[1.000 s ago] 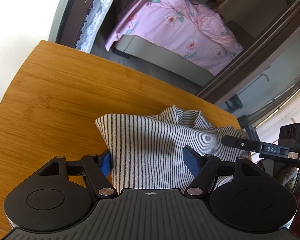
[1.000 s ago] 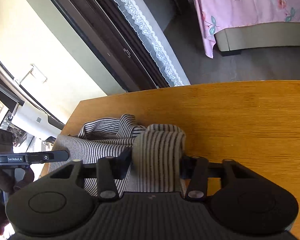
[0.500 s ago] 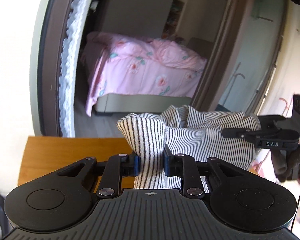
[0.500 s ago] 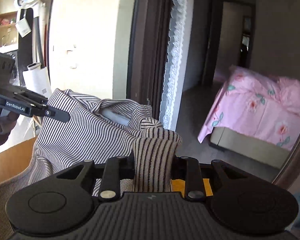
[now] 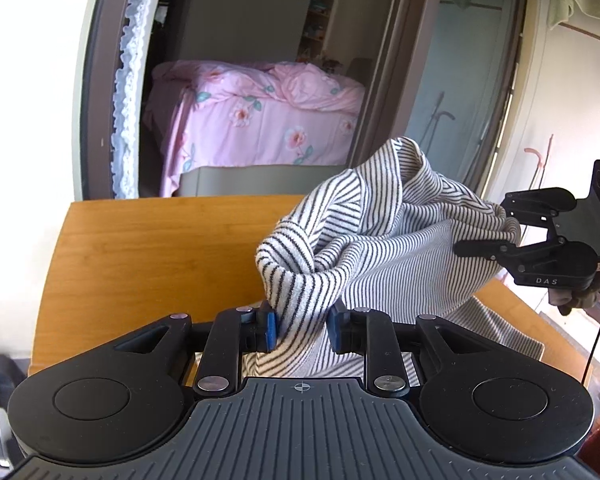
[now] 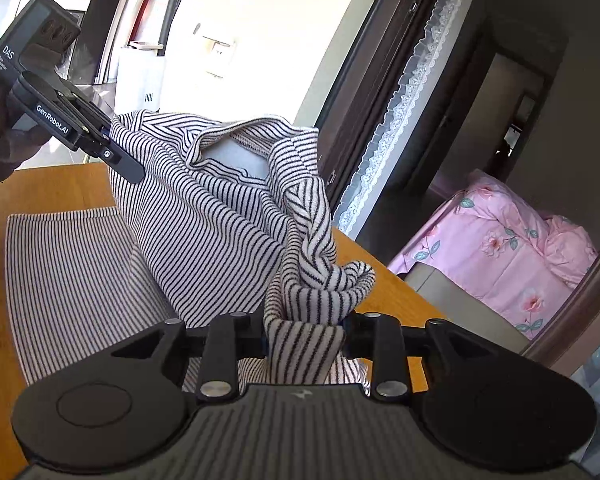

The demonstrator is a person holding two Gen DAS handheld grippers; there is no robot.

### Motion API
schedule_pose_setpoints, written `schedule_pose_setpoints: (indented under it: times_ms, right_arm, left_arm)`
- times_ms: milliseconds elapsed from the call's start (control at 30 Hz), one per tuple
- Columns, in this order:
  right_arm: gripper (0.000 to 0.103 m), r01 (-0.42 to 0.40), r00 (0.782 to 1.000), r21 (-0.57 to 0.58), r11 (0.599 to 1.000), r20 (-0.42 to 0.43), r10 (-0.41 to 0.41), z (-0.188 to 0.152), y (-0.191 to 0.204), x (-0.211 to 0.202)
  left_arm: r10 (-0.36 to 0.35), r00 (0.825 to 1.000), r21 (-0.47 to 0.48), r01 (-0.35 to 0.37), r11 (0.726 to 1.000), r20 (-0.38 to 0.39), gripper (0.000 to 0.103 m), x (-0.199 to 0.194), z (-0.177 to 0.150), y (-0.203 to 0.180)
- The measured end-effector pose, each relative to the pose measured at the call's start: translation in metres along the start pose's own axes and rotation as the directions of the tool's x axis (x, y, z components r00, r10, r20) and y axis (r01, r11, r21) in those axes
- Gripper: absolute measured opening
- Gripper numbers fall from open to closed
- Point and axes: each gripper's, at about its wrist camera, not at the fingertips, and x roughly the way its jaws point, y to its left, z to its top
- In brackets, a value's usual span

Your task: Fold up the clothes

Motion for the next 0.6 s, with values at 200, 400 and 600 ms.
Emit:
schedule_pose_setpoints:
  times_ms: [200,400,600]
  right_arm:
    - [0.033,0.009,0.999,0.051,0.999,-0.054,-0.006,-0.03,0.029,-0.043]
    - [0.045,0.027,0.998,0.21,0.977,-0.054,-0.016,-0.048,0.025,-0.104]
    - [0.078,-0.014,1.0,0.548,0.837,0.009,0.011,-0.048,-0.018,-0.129]
  left_arm:
    - [-0.004,1.0,-0.04,0.004,0.999,-0.003,0.032,-0.03,-0.032,-0.008]
    - [-0.036,0.998,-0.128,0.03,0.991,-0.045,0.047,-0.075,-0.052,-0.001]
    - [-0.069,0.997,-0.268,0.058,0.962,-0.032,0.068,-0.101,-0.048,0.02]
